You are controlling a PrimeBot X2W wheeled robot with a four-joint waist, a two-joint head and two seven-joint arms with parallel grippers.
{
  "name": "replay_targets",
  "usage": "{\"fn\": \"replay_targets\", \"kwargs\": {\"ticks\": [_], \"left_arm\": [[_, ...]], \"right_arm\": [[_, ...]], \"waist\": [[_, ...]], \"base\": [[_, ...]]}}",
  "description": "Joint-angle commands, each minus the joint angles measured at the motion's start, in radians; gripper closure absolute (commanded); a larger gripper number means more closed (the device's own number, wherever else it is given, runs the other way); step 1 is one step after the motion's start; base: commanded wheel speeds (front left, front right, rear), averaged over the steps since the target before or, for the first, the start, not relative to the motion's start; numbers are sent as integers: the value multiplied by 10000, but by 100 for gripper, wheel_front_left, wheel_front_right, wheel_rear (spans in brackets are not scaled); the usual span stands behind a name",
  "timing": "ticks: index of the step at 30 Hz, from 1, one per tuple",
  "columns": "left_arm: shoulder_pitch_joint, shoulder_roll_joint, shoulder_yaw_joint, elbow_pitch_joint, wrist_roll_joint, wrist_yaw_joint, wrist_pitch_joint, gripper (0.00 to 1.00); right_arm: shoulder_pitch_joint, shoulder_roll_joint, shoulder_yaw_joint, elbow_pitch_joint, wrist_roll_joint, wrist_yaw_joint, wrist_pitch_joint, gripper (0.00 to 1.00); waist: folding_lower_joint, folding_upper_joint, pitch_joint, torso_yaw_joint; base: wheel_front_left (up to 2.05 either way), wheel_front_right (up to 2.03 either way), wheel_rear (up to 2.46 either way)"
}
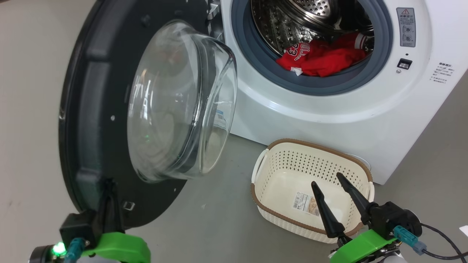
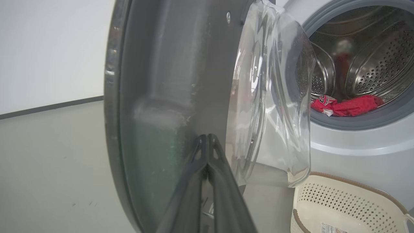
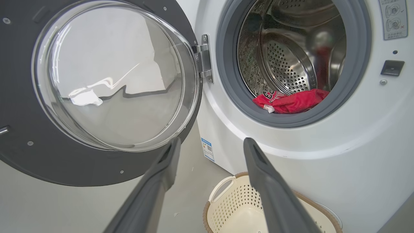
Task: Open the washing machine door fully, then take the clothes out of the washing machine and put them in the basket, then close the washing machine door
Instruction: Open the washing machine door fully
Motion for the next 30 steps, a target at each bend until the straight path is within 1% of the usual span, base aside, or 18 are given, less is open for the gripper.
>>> {"fn": "replay_targets", "kwargs": {"ticks": [1, 11, 21, 30], "left_arm": [[-481, 218, 616, -52, -133, 219, -99, 100], [-1052, 287, 1164, 885, -627, 193, -514, 100], [-1898, 362, 1447, 1890, -1034, -31, -894, 100], [-2397, 543, 1666, 2612, -1202, -101, -1173, 100]], "right_arm": [[-370, 11, 268, -203, -129, 35, -65, 0], [-355, 11, 298, -107, -349, 35, -65, 0], [-411, 11, 448, -76, -569, 35, -31, 0], [-449, 11, 657, -307, -616, 35, 183, 0]], "waist": [[0, 0, 28, 0], [0, 0, 128, -2], [0, 0, 284, -30], [0, 0, 340, -70]], "base": [[0, 0, 0], [0, 0, 0], [0, 0, 0], [0, 0, 0]]}}
